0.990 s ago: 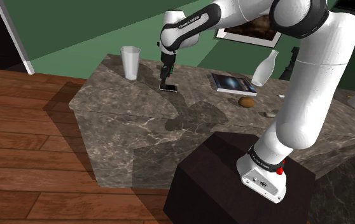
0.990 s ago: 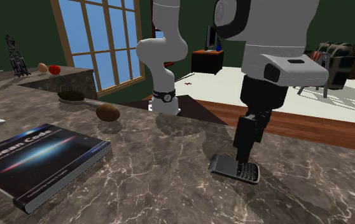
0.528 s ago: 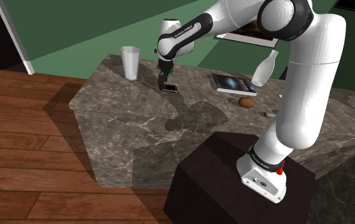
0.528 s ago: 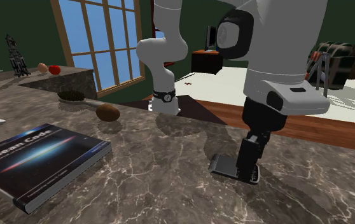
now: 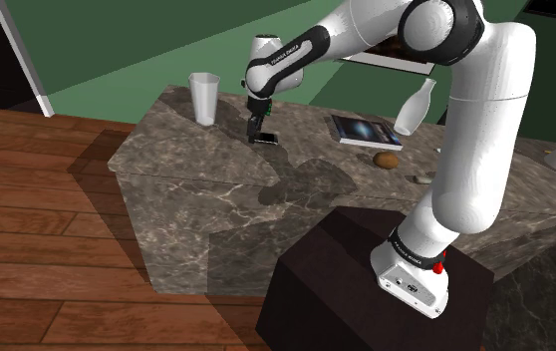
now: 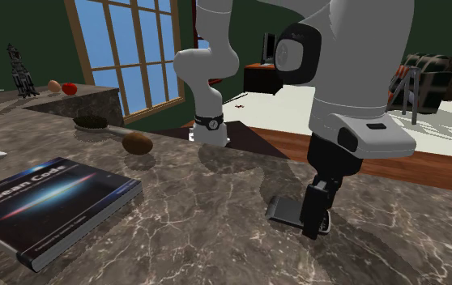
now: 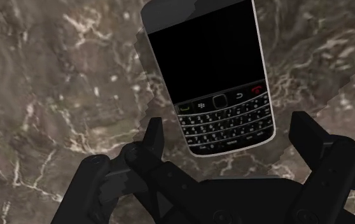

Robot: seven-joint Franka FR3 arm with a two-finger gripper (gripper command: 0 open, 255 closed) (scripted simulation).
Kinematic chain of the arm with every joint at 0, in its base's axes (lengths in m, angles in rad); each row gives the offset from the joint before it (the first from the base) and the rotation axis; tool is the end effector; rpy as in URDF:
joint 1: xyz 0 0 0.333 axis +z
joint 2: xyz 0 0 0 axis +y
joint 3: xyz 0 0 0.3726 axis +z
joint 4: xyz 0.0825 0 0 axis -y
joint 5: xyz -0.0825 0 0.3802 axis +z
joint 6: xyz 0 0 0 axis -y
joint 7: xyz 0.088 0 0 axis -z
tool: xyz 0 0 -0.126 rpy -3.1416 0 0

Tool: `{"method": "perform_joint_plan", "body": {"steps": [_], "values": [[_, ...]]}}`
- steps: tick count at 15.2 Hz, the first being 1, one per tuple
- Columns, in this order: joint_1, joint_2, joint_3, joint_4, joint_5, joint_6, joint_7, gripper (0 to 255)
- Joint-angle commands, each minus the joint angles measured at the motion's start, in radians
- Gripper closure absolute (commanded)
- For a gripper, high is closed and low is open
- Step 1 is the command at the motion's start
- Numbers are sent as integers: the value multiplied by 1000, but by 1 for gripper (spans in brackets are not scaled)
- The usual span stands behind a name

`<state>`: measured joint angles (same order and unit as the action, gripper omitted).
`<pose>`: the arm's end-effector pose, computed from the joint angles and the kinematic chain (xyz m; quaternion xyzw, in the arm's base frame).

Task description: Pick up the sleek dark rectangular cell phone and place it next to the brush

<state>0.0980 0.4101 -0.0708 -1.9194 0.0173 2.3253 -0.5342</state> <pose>0.6440 0.0213 0.3143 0.9617 0.2741 -0.0034 0.0072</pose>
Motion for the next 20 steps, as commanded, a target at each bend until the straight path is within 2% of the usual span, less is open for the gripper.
{"method": "perform_joint_plan", "body": {"steps": [1,2,11,20], "values": [[0,0,0,0,0,0,0,0],[0,0,0,0,0,0,0,255],[0,0,0,0,0,0,0,255],[2,-70,-3,29,-6,-98,3,255]]}}
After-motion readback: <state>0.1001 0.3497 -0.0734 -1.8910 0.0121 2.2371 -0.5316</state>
